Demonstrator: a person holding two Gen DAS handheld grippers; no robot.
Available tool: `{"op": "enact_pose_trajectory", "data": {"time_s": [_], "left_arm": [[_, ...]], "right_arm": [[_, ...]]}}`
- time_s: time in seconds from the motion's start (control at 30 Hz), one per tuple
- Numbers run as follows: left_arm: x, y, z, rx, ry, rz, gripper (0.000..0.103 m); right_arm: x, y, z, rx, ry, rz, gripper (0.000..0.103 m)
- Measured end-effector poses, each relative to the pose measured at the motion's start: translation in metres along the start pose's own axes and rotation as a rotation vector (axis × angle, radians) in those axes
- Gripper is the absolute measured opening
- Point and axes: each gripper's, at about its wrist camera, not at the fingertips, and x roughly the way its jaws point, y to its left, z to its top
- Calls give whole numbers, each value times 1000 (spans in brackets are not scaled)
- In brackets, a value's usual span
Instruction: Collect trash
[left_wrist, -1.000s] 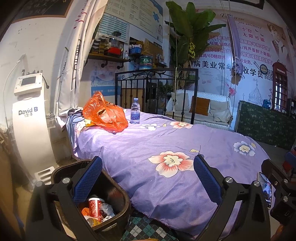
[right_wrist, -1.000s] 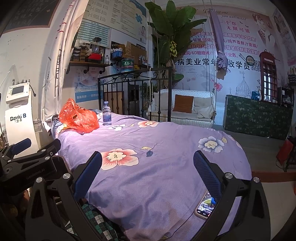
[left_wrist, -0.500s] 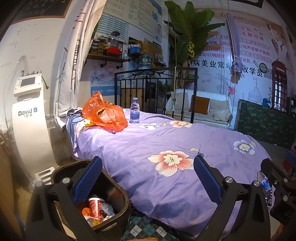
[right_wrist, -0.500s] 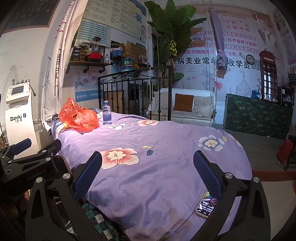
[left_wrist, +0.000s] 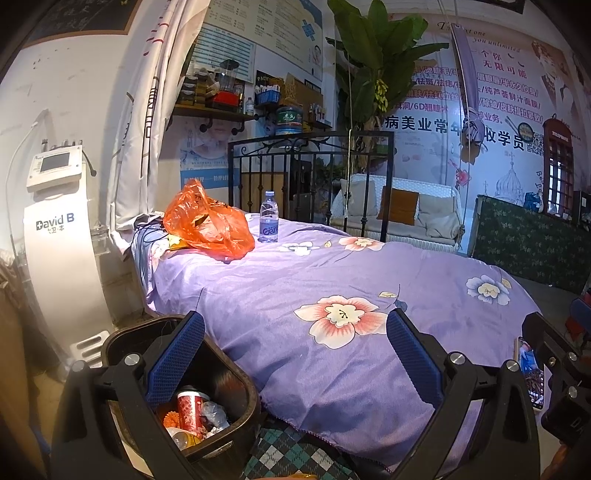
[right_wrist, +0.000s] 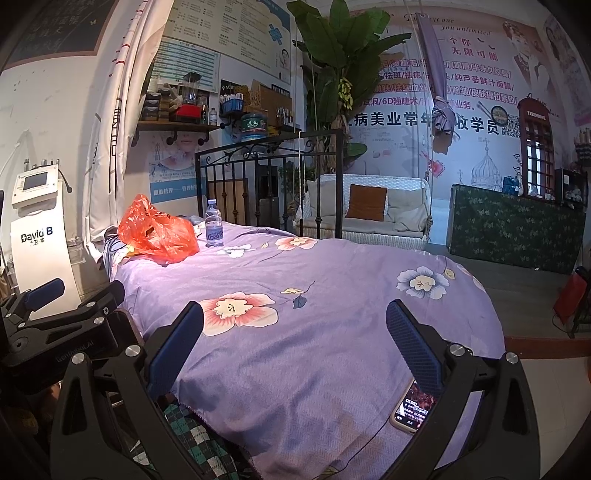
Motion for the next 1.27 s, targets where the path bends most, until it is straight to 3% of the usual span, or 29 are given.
{"op": "enact_pose_trajectory", "data": {"time_s": [1.27], "left_arm": [[3, 2, -3, -2, 30, -9, 97]], "right_arm": [[7, 5, -3, 5, 27, 6, 98]]}}
